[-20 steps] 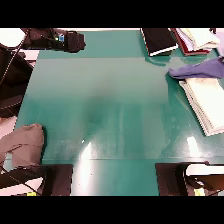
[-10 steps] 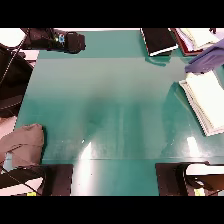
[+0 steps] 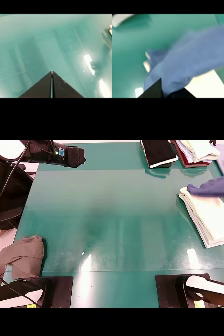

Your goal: Fold the shirts.

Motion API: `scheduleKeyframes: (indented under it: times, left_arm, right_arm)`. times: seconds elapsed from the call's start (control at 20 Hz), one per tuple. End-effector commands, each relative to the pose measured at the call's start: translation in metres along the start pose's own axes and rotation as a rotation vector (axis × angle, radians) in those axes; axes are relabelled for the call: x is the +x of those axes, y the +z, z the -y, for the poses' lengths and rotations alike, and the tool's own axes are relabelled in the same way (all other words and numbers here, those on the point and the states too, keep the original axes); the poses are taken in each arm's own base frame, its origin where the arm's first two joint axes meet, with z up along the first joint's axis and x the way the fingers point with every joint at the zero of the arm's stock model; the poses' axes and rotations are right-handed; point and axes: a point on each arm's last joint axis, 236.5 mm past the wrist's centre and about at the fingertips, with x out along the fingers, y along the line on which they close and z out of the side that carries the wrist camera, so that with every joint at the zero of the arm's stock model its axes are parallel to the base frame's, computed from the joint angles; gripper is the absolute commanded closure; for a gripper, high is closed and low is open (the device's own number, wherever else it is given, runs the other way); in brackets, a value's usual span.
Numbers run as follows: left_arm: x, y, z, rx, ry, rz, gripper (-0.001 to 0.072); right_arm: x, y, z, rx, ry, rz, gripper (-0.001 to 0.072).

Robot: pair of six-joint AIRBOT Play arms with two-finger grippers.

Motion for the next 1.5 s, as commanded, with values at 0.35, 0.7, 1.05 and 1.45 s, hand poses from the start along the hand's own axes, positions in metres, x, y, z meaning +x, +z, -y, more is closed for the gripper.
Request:
scheduleKeyframes:
  times: [0.35,0.7,1.05,1.45]
  left_arm:
    - [0.0,0.0,0.0,0.025,0.0,-0.002,0.068]
    - [0.0,-0.002,0.0,0.023,-0.001,-0.008,0.068]
    - [0.0,0.014,0.001,0.022,-0.004,0.061,0.068]
    - [-0.002,0.033,0.002,0.021,-0.005,0.139,0.068]
  right_arm:
    - [-0.045,-0.116,0.102,0.297,-0.206,-0.121,0.008]
    - [-0.041,-0.047,-0.075,0.107,0.231,0.055,0.0083]
    - [-0.044,-0.105,-0.279,-0.336,0.554,-0.045,0.0475]
    - [-0.055,-0.151,-0.342,-0.591,0.609,-0.052,0.0692]
